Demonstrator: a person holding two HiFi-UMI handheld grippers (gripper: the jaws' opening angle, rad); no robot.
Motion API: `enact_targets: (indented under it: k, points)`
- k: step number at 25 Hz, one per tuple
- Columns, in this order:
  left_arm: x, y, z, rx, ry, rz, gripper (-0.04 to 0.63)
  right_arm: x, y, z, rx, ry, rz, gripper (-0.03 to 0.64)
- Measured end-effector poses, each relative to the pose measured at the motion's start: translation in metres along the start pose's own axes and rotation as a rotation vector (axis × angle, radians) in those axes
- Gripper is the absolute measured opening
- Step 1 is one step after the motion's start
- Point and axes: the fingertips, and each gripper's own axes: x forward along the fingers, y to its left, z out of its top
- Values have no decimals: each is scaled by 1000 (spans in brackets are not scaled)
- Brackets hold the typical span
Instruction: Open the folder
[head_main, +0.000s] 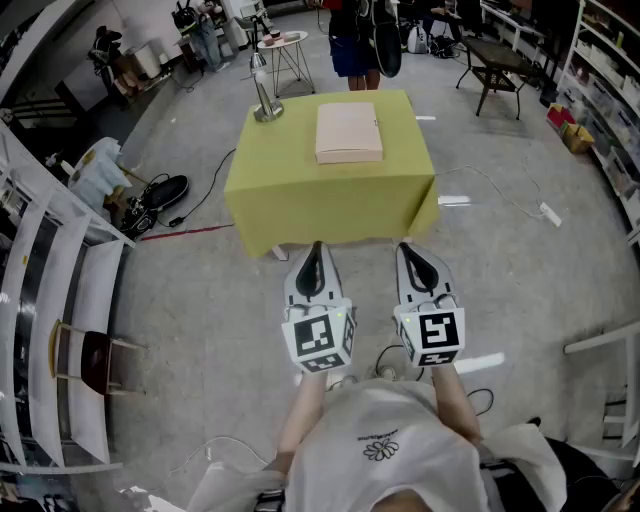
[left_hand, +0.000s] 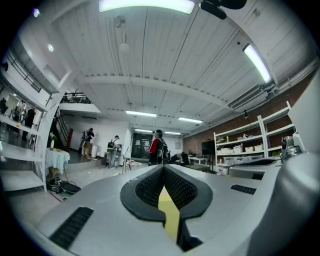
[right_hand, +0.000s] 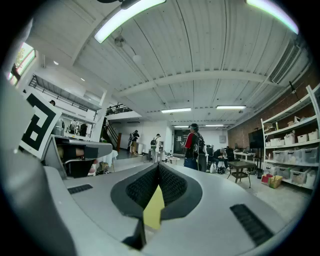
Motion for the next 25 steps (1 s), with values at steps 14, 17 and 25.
enact_targets:
  k: [14, 17, 25]
  points:
    - [22, -14, -10, 14, 13, -1, 15, 14, -14, -5, 23, -22, 82, 12]
    - [30, -13, -12, 7, 16, 8, 15, 19, -19, -6, 44, -30, 102, 12]
    - [34, -22, -30, 0, 18, 18, 15, 15, -30, -35, 69, 0, 125, 13]
